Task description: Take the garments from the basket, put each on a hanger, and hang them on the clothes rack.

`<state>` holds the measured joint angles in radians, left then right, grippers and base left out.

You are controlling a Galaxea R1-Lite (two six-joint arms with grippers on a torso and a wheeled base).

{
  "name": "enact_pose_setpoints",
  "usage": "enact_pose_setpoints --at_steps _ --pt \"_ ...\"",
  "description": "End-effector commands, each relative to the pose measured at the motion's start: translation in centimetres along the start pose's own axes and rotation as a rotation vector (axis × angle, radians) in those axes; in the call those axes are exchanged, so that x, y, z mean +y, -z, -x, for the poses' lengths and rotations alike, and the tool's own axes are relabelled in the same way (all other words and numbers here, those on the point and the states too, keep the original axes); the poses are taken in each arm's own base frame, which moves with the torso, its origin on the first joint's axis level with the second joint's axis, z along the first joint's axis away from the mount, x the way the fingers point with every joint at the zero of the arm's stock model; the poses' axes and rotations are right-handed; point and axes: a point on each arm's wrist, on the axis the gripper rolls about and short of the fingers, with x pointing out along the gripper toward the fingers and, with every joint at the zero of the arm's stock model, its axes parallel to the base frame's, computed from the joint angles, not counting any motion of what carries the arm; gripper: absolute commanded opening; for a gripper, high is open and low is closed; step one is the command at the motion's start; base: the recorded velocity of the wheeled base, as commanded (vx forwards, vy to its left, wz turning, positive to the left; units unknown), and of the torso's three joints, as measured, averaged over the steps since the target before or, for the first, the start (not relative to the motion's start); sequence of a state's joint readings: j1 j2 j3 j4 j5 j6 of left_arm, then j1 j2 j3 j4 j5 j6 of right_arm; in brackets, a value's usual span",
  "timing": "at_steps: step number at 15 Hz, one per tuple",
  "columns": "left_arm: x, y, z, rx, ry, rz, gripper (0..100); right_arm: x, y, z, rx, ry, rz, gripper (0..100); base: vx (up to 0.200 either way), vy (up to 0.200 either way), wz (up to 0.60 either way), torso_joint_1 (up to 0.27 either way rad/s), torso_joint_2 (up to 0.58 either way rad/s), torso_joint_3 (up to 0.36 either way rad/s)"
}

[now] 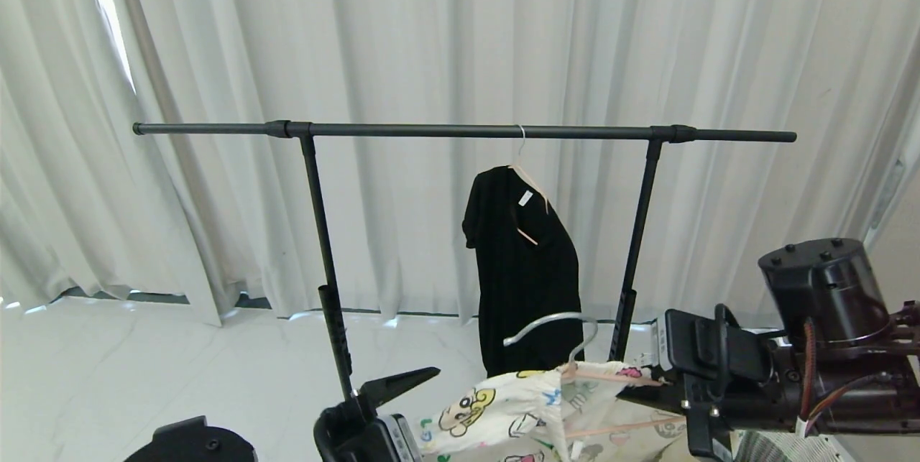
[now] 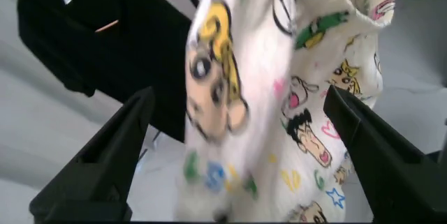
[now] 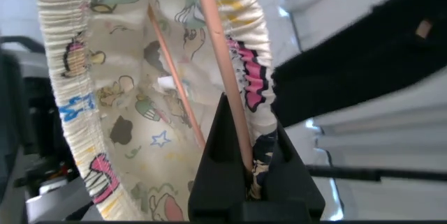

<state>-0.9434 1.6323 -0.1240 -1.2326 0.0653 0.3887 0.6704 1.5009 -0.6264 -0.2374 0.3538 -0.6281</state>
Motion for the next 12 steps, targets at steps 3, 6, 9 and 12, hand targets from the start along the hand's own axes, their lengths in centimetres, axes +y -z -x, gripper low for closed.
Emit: enact_pose_setpoints --at_steps 3,6,9,12 --pt "2.2 0.6 1.8 0.017 -0.151 0.075 100 -1.4 0.9 3.3 -0.041 0.105 -0.041 0 0.000 0.000 0.00 0.000 0.00 0.000" --pt "3.0 2.5 3.8 0.087 -0.197 0.098 100 -0.8 1.3 3.7 -0.040 0.098 -0.043 0 0.000 0.000 0.00 0.000 0.00 0.000" --pt "3.6 2.8 3.8 0.100 -0.216 0.111 100 -0.7 1.3 3.9 -0.046 0.101 -0.042 0 0.000 0.000 0.00 0.000 0.00 0.000" --pt "3.3 3.7 3.1 0.140 -0.149 0.127 100 -0.6 1.0 4.2 -0.076 0.089 -0.031 0 0.000 0.000 0.00 0.000 0.00 0.000"
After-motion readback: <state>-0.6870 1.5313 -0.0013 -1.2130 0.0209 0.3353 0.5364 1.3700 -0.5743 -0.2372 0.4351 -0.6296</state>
